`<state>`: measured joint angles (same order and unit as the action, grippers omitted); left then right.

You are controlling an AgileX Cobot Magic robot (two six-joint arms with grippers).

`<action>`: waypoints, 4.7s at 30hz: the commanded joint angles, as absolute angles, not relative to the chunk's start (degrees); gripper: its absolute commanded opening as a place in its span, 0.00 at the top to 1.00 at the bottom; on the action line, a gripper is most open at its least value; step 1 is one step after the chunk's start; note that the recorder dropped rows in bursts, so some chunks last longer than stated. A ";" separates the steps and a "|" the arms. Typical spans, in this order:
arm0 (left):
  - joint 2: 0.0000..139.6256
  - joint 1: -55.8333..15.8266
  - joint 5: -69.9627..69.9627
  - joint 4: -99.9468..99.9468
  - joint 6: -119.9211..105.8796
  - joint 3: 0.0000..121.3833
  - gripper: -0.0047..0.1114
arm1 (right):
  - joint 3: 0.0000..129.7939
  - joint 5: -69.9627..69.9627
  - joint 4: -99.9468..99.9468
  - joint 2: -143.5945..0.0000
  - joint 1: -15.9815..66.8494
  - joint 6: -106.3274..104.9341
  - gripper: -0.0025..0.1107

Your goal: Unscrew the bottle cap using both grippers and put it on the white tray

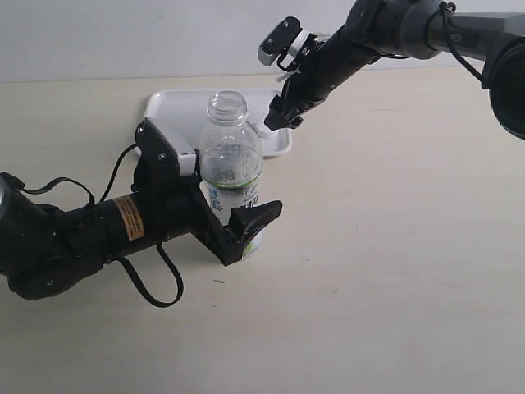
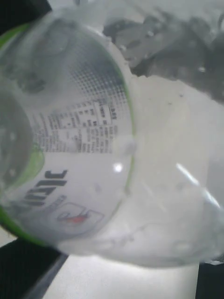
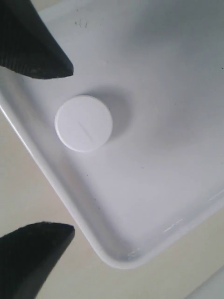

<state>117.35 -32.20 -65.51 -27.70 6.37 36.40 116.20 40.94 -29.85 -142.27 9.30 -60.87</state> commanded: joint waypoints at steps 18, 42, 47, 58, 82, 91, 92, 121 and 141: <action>113.00 -31.98 -64.95 -24.17 2.77 31.23 0.17 | 116.37 46.34 -29.59 -137.15 9.21 -58.32 0.28; 102.66 -31.98 -64.82 -15.68 -2.60 18.06 0.28 | 116.37 54.47 -28.42 -133.83 9.34 -49.11 0.36; 98.97 -31.98 -65.11 -15.18 -2.45 14.35 0.47 | 116.37 57.48 -22.98 -131.92 9.34 -44.61 0.52; 87.84 -31.98 -65.24 -2.81 -0.94 7.43 0.96 | 116.37 65.55 -18.73 -126.24 9.24 -36.10 0.98; 85.43 -31.98 -65.09 -2.83 -1.30 6.46 0.96 | 116.37 67.09 -17.01 -125.85 9.36 -25.30 0.98; 85.43 -31.98 -65.09 -2.83 -1.30 6.46 0.96 | 116.37 67.09 -17.13 -125.85 9.36 -25.30 0.98; 85.43 -31.98 -65.09 -2.83 -1.30 6.46 0.96 | 116.37 67.09 -17.13 -125.85 9.36 -25.30 0.98; 44.48 -26.52 -15.21 22.12 -13.66 6.36 0.96 | 116.37 67.21 -17.96 -125.85 9.36 -25.41 0.98; 1.01 -3.50 7.51 23.52 -16.03 2.53 0.96 | 116.37 67.09 -17.96 -125.85 9.36 -25.41 0.98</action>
